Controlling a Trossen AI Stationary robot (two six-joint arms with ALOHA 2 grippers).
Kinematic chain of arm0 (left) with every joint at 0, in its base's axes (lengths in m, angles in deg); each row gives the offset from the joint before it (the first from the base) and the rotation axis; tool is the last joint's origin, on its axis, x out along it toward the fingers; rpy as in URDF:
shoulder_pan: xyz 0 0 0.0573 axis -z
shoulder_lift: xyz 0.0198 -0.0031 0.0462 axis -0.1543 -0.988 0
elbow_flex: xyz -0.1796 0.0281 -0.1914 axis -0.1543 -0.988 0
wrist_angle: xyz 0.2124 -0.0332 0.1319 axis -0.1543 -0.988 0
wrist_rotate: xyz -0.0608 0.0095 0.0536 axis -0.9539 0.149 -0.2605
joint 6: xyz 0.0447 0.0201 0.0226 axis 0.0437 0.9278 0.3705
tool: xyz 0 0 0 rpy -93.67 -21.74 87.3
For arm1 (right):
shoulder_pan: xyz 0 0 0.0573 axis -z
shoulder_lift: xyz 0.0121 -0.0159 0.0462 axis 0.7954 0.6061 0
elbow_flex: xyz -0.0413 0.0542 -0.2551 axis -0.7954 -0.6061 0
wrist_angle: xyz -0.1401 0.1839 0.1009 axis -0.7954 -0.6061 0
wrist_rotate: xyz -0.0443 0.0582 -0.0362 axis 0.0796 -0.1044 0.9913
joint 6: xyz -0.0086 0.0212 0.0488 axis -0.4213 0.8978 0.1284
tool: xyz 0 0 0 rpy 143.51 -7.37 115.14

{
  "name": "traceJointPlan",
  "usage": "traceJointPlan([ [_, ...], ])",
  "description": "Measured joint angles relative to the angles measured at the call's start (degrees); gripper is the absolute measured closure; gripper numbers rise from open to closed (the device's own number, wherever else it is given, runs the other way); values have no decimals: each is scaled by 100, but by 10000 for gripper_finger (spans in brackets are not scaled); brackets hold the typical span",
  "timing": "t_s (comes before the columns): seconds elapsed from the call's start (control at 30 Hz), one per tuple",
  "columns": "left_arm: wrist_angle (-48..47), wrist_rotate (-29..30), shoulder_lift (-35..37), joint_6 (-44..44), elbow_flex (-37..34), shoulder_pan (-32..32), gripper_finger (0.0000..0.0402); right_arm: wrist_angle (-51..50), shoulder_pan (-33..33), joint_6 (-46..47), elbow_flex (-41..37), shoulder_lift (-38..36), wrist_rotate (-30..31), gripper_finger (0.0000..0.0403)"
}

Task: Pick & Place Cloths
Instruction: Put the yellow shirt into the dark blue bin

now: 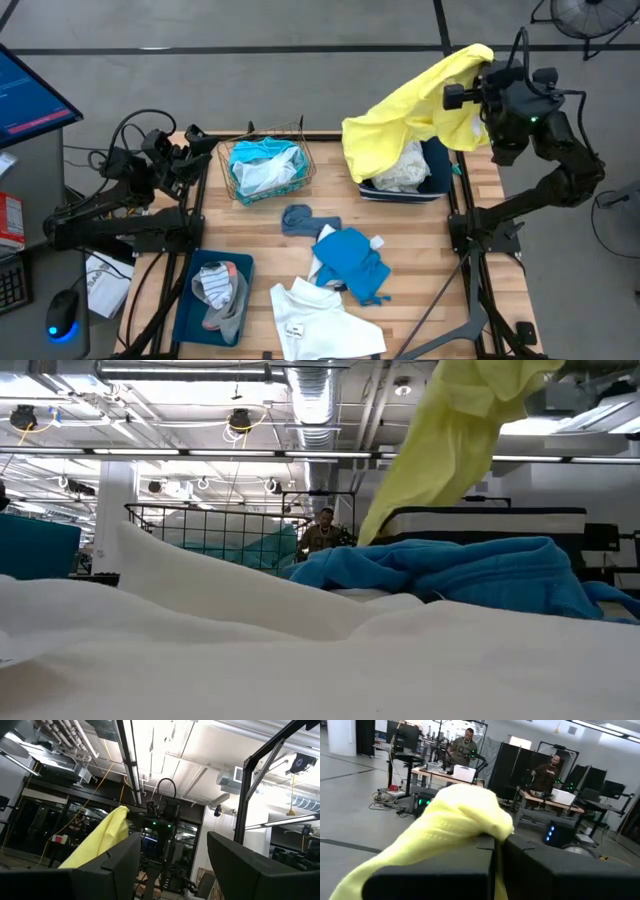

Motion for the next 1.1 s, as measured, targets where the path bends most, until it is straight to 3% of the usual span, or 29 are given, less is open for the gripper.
traceJointPlan([
  [0.23, -2, 0, -26, -2, 0, 0, 188, -574, 444, 130, 2, 98, 0, 403],
  [0.4, -32, 0, -129, -31, -2, 1, 188, -2339, 1021, 1457, -2, 395, -69, 403],
  [0.47, -27, -1, -212, -146, -2, 1, 188, -3324, 1328, 2324, -1, 527, -507, 403],
  [0.57, -46, 0, -316, -296, -2, 0, 188, -4623, 1993, 4073, -48, 816, -1703, 403],
  [0.67, -46, -2, -403, -299, -2, 2, 188, -4032, 2557, 3679, -734, 759, -2808, 403],
  [0.8, -46, 0, -507, -302, -2, 2, 188, -3554, 2881, 3682, -1637, 776, -3540, 403],
  [0.93, -48, 0, -557, -302, -2, 2, 188, -2831, 2918, 3736, -2689, 892, -4310, 403],
  [1.1, -46, -2, -557, -302, -4, 2, 188, -1238, 2866, 3600, -3954, 1037, -5596, 399],
])
